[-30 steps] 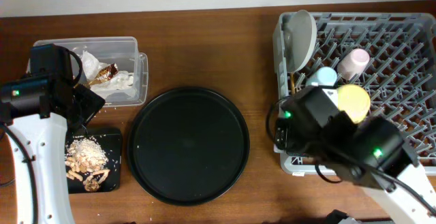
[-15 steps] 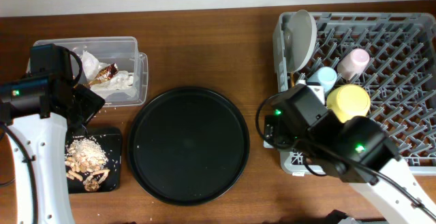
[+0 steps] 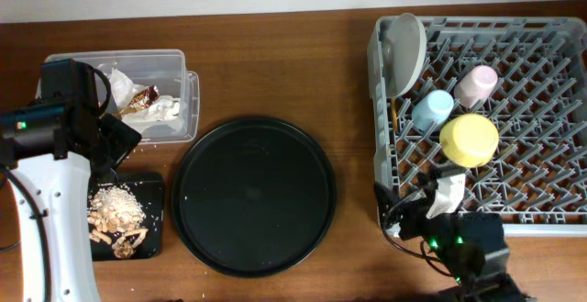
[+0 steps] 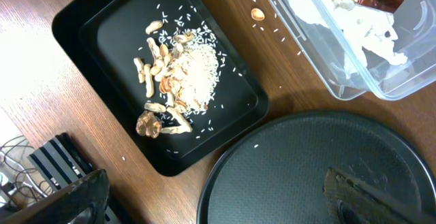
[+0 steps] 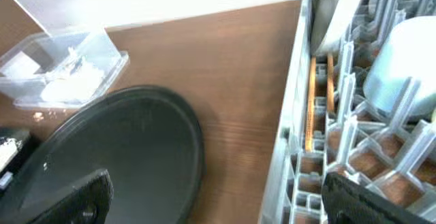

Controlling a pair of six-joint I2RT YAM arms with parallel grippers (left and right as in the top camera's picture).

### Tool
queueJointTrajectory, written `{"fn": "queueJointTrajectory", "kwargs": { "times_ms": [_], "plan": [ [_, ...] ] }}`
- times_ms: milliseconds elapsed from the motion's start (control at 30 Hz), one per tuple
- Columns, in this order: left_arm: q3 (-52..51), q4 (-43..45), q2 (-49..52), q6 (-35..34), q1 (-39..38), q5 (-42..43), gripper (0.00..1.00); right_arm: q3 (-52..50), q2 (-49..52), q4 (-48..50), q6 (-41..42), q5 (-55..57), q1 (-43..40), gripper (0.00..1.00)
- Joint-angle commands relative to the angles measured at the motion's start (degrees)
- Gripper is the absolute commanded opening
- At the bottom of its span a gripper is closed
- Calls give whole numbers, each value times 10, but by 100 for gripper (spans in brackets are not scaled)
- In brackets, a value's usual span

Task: Sort waste into correct bins and load items into the dishwasher rack
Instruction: 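Release the plate and lower the right gripper away from the rack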

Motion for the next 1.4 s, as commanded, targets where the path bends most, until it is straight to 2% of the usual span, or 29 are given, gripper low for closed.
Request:
{"fn": "queueJointTrajectory", "kwargs": {
  "times_ms": [0, 133, 200, 267, 367, 467, 533, 1000, 1067, 1100, 1133, 1367],
  "plan": [
    [2, 1, -2, 1, 2, 0, 99, -63, -80, 49, -8, -2, -18, 99],
    [2, 1, -2, 1, 2, 0, 99, -149, -169, 133, -8, -2, -44, 99],
    [2, 1, -2, 1, 2, 0, 99, -193, -176, 214, -8, 0, -54, 99],
    [2, 1, -2, 1, 2, 0, 99, -193, -176, 221, -8, 36, -58, 99],
    [2, 1, -2, 1, 2, 0, 99, -193, -176, 214, -14, 108, -62, 99],
    [2, 1, -2, 1, 2, 0, 99, -193, -176, 164, -83, 108, -83, 99],
    [2, 1, -2, 1, 2, 0, 99, -193, -176, 166, -124, 105, -96, 99],
    [2, 1, -2, 1, 2, 0, 99, -193, -176, 166, -131, 108, -139, 99],
    [2, 1, -2, 1, 2, 0, 99, -193, -176, 166, -160, 105, -140, 99],
    [2, 1, -2, 1, 2, 0, 99, -193, -176, 166, -216, 104, -140, 99],
    [2, 1, -2, 1, 2, 0, 99, -193, -176, 166, -222, 104, -140, 99],
    [2, 1, -2, 1, 2, 0, 99, -193, -176, 166, -185, 102, -140, 99]
  ]
}}
